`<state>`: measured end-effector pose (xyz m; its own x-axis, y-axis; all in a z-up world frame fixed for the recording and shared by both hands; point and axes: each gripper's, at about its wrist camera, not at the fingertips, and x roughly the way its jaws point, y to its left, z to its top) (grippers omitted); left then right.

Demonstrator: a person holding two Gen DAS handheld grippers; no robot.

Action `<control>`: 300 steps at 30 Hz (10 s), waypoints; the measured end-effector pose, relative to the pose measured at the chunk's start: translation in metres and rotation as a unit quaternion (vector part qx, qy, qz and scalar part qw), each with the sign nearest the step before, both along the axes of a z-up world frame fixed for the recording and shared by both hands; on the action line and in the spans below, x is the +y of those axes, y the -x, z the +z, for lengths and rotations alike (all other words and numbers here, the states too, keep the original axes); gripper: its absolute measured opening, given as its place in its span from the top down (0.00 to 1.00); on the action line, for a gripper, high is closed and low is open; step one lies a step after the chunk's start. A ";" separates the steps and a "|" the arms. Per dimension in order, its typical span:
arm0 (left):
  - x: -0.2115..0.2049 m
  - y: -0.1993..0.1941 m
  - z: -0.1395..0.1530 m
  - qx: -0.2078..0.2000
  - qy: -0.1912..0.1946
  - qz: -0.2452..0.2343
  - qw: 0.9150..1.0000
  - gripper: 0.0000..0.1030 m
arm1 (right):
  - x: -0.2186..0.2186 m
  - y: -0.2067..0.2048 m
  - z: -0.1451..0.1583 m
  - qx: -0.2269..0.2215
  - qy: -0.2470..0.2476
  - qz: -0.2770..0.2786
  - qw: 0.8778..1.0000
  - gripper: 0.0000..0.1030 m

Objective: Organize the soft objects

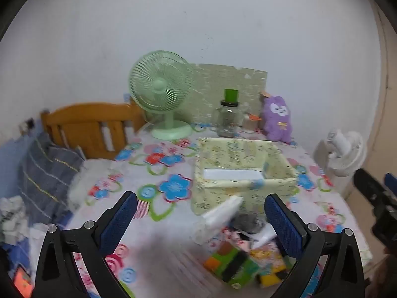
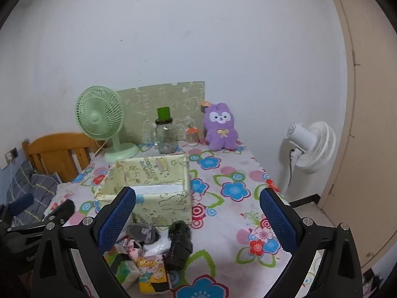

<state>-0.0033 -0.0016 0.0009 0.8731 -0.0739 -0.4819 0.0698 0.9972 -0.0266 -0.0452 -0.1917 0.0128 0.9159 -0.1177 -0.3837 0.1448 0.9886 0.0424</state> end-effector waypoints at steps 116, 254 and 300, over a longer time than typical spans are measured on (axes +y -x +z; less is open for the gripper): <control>-0.021 0.014 -0.038 0.015 -0.019 -0.045 0.999 0.06 | 0.024 -0.001 -0.039 0.023 0.004 0.028 0.999 0.03; -0.057 -0.035 -0.009 0.008 -0.032 -0.105 0.994 0.17 | 0.034 -0.065 -0.013 0.057 -0.038 0.079 0.994 0.77; -0.057 -0.157 -0.053 0.074 -0.033 -0.068 0.994 0.16 | 0.028 -0.204 -0.061 0.120 -0.057 0.072 0.988 0.77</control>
